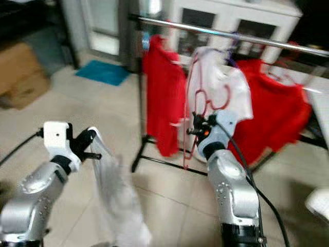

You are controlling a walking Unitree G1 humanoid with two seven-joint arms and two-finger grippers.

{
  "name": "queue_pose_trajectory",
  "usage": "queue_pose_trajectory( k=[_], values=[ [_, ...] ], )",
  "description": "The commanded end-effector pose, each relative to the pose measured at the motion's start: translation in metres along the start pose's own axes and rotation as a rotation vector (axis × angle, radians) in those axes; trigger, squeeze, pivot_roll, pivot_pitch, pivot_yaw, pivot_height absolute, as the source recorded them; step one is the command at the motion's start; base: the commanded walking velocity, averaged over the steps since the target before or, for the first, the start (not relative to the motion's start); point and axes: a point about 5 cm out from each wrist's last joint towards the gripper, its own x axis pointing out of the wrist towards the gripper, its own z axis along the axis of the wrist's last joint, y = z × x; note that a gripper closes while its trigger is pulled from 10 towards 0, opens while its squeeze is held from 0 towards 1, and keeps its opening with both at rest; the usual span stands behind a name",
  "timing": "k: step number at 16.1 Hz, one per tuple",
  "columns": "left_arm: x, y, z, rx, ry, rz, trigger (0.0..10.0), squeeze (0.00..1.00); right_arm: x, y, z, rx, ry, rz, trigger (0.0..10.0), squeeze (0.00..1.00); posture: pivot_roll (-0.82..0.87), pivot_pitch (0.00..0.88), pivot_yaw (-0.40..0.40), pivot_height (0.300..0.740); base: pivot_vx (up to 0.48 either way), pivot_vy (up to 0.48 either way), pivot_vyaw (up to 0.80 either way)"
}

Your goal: Hang hanger

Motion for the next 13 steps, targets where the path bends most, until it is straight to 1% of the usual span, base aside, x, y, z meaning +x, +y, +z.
queue_pose_trajectory(
  k=[1, 2, 3, 4, 5, 6, 7, 8, 10, 11, 12, 13],
  values=[
    [-0.001, -0.006, 0.008, 0.017, -0.057, 0.021, 10.0, 0.0, 0.0, 0.003, 0.014, 0.063, -0.088, 0.014, 10.0, 0.0, 0.1, 0.0, -0.076, 0.74, 0.0, 0.0, -0.8],
    [-0.001, -0.009, 0.009, 0.032, -0.077, 0.053, 10.0, 0.0, 0.0, 0.011, 0.02, 0.148, -0.195, 0.052, 10.0, 0.0, 0.1, 0.0, -0.072, 0.74, 0.0, 0.0, -0.8],
    [0.0, -0.01, 0.009, 0.029, -0.089, 0.083, 10.0, 0.0, 0.0, 0.014, 0.019, 0.226, -0.209, 0.039, 10.0, 0.0, 0.1, 0.0, -0.065, 0.74, 0.0, 0.0, -0.8],
    [0.002, -0.011, 0.01, 0.047, -0.098, 0.1, 10.0, 0.0, -0.001, 0.015, 0.02, 0.255, -0.231, 0.052, 10.0, 0.0, 0.1, 0.0, -0.055, 0.74, 0.0, 0.0, -0.8],
    [0.004, -0.014, 0.01, 0.069, -0.095, 0.101, 10.0, 0.0, -0.004, 0.011, 0.026, 0.269, -0.314, 0.013, 10.0, 0.0, 0.1, 0.0, -0.051, 0.74, 0.0, 0.0, -0.8],
    [0.006, -0.017, 0.008, 0.064, -0.088, 0.086, 10.0, 0.0, -0.007, 0.006, 0.028, 0.239, -0.376, -0.033, 10.0, 0.0, 0.08, 0.0, -0.031, 0.74, 0.0, 0.0, -0.77],
    [0.008, -0.021, 0.007, 0.069, -0.078, 0.074, 10.0, 0.0, -0.009, 0.004, 0.028, 0.231, -0.378, -0.06, 10.0, 0.0, 0.08, 0.0, -0.022, 0.74, 0.0, 0.0, -0.77],
    [0.01, -0.024, 0.007, 0.065, -0.074, 0.06, 10.0, 0.0, -0.007, 0.002, 0.024, 0.238, -0.347, -0.083, 10.0, 0.0, 0.07, 0.0, -0.02, 0.74, 0.0, 0.0, -0.8],
    [0.01, -0.023, 0.006, 0.073, -0.067, 0.061, 10.0, 0.0, -0.005, 0.001, 0.021, 0.225, -0.33, -0.098, 10.0, 0.0, 0.07, 0.0, -0.026, 0.74, 0.0, 0.0, -0.8],
    [0.009, -0.022, 0.004, 0.081, -0.06, 0.077, 10.0, 0.0, -0.003, 0.0, 0.019, 0.209, -0.301, -0.12, 10.0, 0.0, 0.08, 0.0, -0.036, 0.74, 0.0, 0.0, -0.61],
    [0.009, -0.022, 0.004, 0.089, -0.058, 0.089, 10.0, 0.0, -0.001, 0.0, 0.019, 0.214, -0.296, -0.116, 10.0, 0.0, 0.08, 0.0, -0.042, 0.74, 0.0, 0.0, -0.59],
    [0.009, -0.021, 0.005, 0.091, -0.057, 0.095, 10.0, 0.0, 0.002, 0.0, 0.015, 0.276, -0.266, -0.103, 10.0, 0.0, 0.1, 0.0, -0.052, 0.74, 0.0, 0.0, -0.59]
  ],
)
